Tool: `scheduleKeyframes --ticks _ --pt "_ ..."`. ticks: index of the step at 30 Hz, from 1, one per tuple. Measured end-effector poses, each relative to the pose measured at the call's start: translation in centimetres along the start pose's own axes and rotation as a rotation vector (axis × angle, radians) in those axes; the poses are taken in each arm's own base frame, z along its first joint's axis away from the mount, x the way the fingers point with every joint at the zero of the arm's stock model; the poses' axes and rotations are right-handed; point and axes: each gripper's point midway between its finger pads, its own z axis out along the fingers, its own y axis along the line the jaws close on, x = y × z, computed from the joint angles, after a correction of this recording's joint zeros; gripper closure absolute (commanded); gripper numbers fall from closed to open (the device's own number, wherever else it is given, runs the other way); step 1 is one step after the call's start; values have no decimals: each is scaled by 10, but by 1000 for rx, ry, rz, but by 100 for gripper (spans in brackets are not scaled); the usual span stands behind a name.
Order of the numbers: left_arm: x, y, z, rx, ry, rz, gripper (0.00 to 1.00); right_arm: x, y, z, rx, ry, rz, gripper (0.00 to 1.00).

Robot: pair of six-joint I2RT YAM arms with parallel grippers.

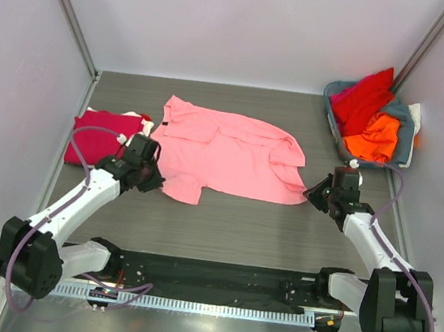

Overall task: Fold and stack the t-shirts
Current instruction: Flatten the tshirt out

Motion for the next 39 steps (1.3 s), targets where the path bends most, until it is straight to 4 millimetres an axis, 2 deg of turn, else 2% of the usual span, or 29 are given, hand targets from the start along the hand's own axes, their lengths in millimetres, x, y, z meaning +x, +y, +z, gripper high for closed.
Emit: scheduleKeyframes --ticks 4,7,10,11,12,13,15,16,19,24,32,35,37,39 --pt "-17 -1 -17 17 -56 -8 100 -25 2 -14 11 -112 33 99" --pt "-18 9 -22 -8 -58 -24 100 -40 -15 -21 72 -173 95 99" --pt "-18 15 -25 -22 -56 -37 100 -44 -33 -21 135 -180 155 98" --pt "-18 16 -26 -24 -54 -39 100 -43 -37 -20 150 -171 163 92" --pt "-18 17 -27 -24 -55 -40 100 -40 -40 -18 160 -157 165 69" --pt "-18 17 -28 -23 -54 -41 100 -35 -41 -15 163 -131 163 54" --pt "-17 17 -29 -17 -54 -41 100 -26 -44 -11 172 -88 160 30" --pt "-17 17 -30 -15 -55 -41 100 -21 -47 -8 176 -66 149 28" --pt "-17 18 -32 -13 -57 -41 100 -10 -53 -7 184 -23 116 27" --pt "-16 19 -33 -16 -53 -37 100 1 -56 -4 179 30 40 37" --pt "-16 20 -33 -17 -53 -15 100 18 -54 -1 245 54 -131 37" --pt "-16 22 -32 -22 -52 -3 100 18 -46 1 261 49 -186 42" --pt "-18 24 -31 -33 -49 -5 100 16 -47 4 281 45 -198 53" --pt "-21 30 -28 -50 -45 -21 100 14 -50 6 307 45 -204 53"
